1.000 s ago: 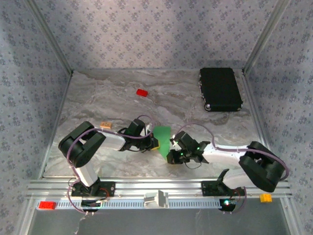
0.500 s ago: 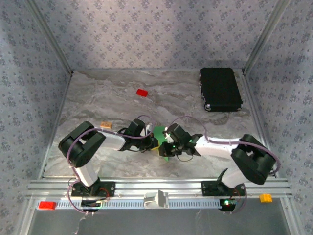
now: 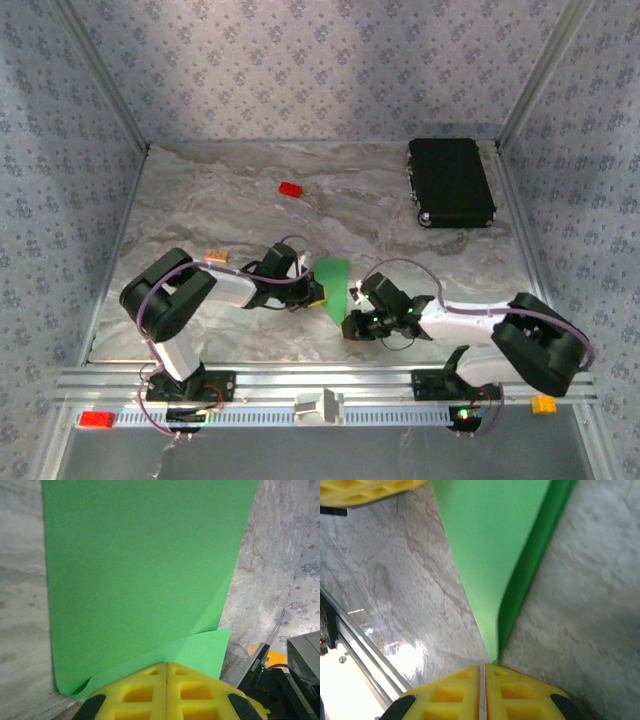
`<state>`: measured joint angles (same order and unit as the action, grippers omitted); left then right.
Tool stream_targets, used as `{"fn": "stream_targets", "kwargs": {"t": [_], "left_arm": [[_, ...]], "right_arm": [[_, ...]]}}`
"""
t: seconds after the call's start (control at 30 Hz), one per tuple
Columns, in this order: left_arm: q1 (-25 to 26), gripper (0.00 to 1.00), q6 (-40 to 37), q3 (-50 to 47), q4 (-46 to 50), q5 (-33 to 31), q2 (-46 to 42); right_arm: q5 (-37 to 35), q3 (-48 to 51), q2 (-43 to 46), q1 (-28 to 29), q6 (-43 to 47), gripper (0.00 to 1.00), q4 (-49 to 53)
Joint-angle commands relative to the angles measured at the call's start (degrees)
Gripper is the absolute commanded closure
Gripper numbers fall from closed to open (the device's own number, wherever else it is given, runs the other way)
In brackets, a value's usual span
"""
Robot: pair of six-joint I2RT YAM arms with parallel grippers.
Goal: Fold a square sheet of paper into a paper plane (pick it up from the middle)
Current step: Third fold the triangle at the center of the table.
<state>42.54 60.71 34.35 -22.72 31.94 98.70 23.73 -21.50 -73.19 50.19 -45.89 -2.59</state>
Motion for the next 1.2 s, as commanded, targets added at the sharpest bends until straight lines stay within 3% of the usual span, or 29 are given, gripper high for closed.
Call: {"fn": "stream_targets", "kwargs": {"t": [0.0,0.13,0.5,0.73,1.0,1.17], "left_arm": [[0.09,1.0,-0.44,-0.77,3.02,-3.03,1.25],[0.16,1.0,-0.45,-0.93,3.02,-3.16,0.82],[0.25,1.0,-0.59,-0.51,2.64,-2.84,1.04],[0.22,0.99,-1.4,1.11,3.02,-1.77,0.07],[1.02,0.96,-1.22,3.02,5.89,-2.38,-5.8],[3.27,0.96,0.2,2.08,4.69,-2.29,-4.73]], "right_arm": [[0.42,-2.2,5.08,-0.31,-0.52,0.87,5.23],[-0.21,-6.43,4.75,-1.65,0.83,0.87,5.43],[3.42,-11.44,-11.57,-4.39,-0.18,0.87,-1.71],[2.73,-5.39,-14.14,-4.65,-2.17,0.95,-1.43],[1.06,-5.13,-14.77,-4.68,-3.24,0.96,-0.16],[0.9,-6.22,-15.81,-4.69,-3.57,0.96,-0.39]]}}
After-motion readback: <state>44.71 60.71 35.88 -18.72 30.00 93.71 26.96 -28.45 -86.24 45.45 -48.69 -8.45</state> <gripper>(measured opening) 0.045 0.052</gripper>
